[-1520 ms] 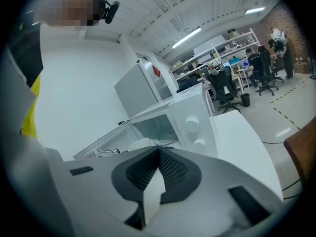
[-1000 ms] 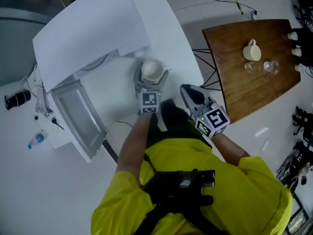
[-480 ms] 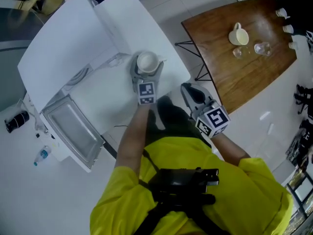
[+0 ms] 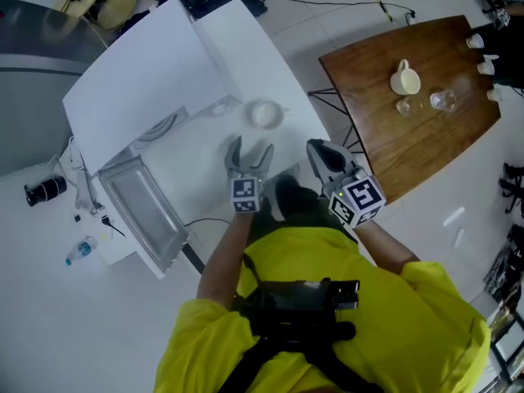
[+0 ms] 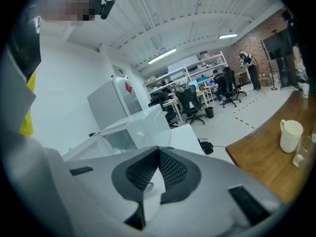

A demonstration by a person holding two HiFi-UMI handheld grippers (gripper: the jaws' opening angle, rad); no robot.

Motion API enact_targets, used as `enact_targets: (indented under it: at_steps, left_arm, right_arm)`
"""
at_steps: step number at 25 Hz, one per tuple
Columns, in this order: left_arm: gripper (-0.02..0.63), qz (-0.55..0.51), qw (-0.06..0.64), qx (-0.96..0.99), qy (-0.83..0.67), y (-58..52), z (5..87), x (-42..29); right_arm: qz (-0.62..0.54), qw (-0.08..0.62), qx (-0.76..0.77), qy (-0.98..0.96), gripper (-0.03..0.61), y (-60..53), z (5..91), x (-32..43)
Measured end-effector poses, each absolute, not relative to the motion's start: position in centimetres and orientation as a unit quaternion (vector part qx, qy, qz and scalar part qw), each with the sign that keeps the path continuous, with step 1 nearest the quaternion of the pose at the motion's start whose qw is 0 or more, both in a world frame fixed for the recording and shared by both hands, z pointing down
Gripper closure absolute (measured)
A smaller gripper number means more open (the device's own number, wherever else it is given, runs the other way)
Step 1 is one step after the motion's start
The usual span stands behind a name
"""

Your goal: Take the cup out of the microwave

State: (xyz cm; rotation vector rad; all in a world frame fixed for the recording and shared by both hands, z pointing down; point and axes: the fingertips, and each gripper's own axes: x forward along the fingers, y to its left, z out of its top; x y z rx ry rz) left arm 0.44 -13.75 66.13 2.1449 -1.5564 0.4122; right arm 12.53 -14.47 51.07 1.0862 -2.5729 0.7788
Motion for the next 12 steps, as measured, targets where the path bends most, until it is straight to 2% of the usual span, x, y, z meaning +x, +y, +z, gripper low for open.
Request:
enact_targets:
  at_steps: [2, 5, 8, 10, 12]
  left_arm:
    - [0.329, 0.135, 0.238, 0.756, -0.594, -11.2, 62.2, -3.1]
    - [0.540, 0.125, 0.218, 0.727, -0.639, -8.4, 55.1, -9.3]
    - [0.554, 0.102, 0.190, 0.690, -0.691, -6.4, 48.1, -14.3]
    - [0.592, 0.067, 0.166, 0.668, -0.722, -4.9, 43.6, -16.9]
    - [0.594, 0.042, 0.150, 0.649, -0.745, -3.0, 39.9, -19.4]
  right_arm:
    - [0.252, 0.118, 0.364, -0.889, 0.574, -15.3, 49.5, 11.7]
    - [0.234, 0.106, 0.346, -0.903, 0.574, -16.4, 47.0, 9.0]
    - [0.201, 0.093, 0.312, -0.924, 0.574, -17.0, 43.5, 5.7]
    - [0.173, 0.082, 0.289, -0.938, 0.574, -17.1, 40.8, 3.4]
    - [0.151, 0.067, 0.270, -0.949, 0.574, -16.8, 38.0, 1.3]
